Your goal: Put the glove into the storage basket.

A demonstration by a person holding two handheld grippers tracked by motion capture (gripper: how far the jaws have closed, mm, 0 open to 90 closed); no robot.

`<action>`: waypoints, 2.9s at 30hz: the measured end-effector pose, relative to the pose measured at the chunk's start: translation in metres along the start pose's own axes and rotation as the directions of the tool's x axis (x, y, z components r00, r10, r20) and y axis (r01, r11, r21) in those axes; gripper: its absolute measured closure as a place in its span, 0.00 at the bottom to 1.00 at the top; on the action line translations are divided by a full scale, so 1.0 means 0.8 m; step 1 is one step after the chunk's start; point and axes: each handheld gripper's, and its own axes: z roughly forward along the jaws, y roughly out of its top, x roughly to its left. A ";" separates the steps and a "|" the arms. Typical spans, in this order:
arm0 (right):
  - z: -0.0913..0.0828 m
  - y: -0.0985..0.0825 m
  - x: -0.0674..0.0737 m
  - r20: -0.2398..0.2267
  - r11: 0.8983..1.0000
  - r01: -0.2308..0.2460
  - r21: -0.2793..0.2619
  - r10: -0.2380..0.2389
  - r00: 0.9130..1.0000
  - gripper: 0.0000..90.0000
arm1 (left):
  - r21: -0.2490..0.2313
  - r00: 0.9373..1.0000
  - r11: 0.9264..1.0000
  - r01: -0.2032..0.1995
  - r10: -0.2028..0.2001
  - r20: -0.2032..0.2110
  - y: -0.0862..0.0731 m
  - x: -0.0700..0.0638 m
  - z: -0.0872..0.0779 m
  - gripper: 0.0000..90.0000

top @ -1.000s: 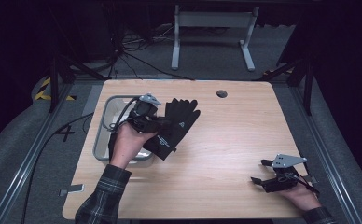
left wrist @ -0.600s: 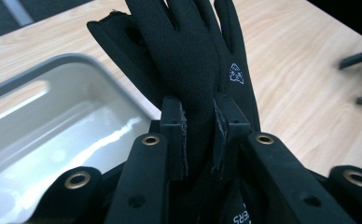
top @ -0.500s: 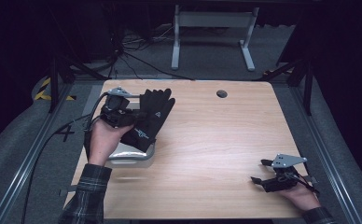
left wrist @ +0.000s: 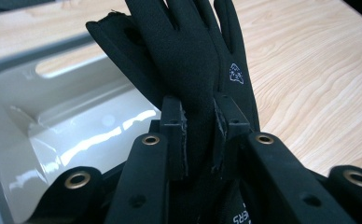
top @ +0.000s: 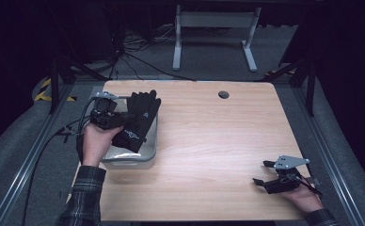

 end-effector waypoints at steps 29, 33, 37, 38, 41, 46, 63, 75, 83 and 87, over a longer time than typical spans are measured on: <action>0.000 0.000 0.000 0.001 1.000 0.000 0.000 0.000 1.000 0.18 | 0.128 0.993 0.986 0.110 -0.104 -0.050 -0.038 0.044 0.071 0.83; 0.000 0.000 0.000 0.000 1.000 -0.001 0.000 0.001 1.000 0.18 | 0.155 0.994 0.982 0.104 -0.096 -0.058 -0.041 0.045 0.074 0.80; 0.000 0.000 0.000 0.000 1.000 0.000 0.000 0.000 1.000 0.18 | 0.163 0.994 0.982 0.093 -0.080 -0.081 -0.041 0.046 0.074 0.79; 0.000 0.000 0.000 0.000 1.000 0.000 0.001 0.000 1.000 0.18 | 0.160 0.994 0.983 0.090 -0.079 -0.075 -0.041 0.046 0.074 0.79; 0.000 0.000 0.000 0.000 1.000 0.000 0.000 0.000 1.000 0.18 | 0.155 0.993 0.984 0.090 -0.077 -0.088 -0.041 0.046 0.073 0.76; 0.000 0.000 0.000 0.000 1.000 0.000 0.000 0.000 1.000 0.18 | 0.135 0.989 0.987 0.083 -0.065 -0.134 -0.039 0.044 0.068 0.57; 0.000 0.000 0.000 0.000 1.000 0.000 0.000 0.000 1.000 0.18 | 0.039 0.998 0.999 -0.004 0.006 -0.066 -0.023 -0.001 0.059 0.23; 0.000 0.000 0.000 0.001 1.000 0.001 0.000 -0.001 1.000 0.18 | 0.004 0.993 0.994 -0.109 0.109 0.052 -0.005 -0.073 0.068 0.17; 0.000 0.000 0.000 0.000 1.000 0.002 0.001 -0.002 1.000 0.18 | -0.026 0.974 0.984 -0.177 0.179 0.139 0.001 -0.128 0.087 0.17; 0.000 0.000 0.000 0.000 1.000 0.003 0.002 -0.003 1.000 0.18 | -0.026 0.960 0.978 -0.209 0.210 0.183 -0.001 -0.154 0.098 0.17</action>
